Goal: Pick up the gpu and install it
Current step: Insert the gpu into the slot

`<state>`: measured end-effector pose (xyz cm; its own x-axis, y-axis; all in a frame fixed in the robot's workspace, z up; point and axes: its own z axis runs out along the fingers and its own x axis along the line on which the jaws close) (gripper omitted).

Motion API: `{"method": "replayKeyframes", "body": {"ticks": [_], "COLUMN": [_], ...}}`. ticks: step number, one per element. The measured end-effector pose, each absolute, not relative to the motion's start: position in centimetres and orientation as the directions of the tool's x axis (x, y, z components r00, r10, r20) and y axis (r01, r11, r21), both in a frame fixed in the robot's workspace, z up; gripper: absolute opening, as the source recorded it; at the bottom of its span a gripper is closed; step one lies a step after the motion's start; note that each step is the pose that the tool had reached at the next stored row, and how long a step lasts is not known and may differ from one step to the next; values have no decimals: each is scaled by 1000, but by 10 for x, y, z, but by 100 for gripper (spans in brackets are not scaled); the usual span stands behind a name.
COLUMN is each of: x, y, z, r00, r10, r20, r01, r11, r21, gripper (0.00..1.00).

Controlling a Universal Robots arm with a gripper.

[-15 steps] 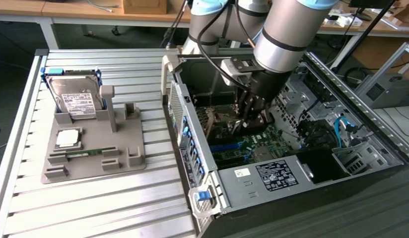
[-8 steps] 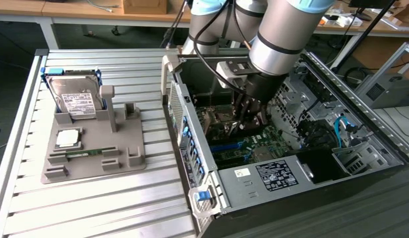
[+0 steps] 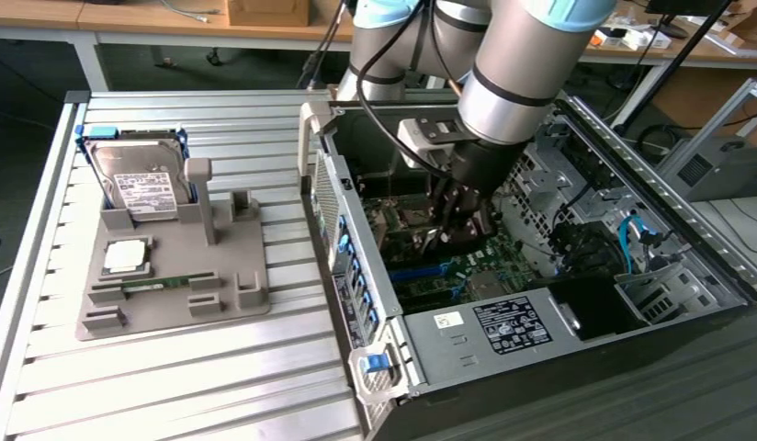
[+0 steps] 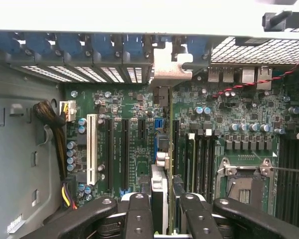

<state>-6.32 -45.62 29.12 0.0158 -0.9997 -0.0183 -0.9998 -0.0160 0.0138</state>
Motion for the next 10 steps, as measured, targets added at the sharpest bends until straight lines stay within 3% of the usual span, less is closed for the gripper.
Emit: {"method": "replayKeyframes", "body": {"ticks": [10], "x": [-64], "y": [-456], "z": [288], "r00": [16], "r10": [-1000], "r20": [-18], "r01": [-1000], "r11": [-16], "r21": [14], "gripper": [27]}}
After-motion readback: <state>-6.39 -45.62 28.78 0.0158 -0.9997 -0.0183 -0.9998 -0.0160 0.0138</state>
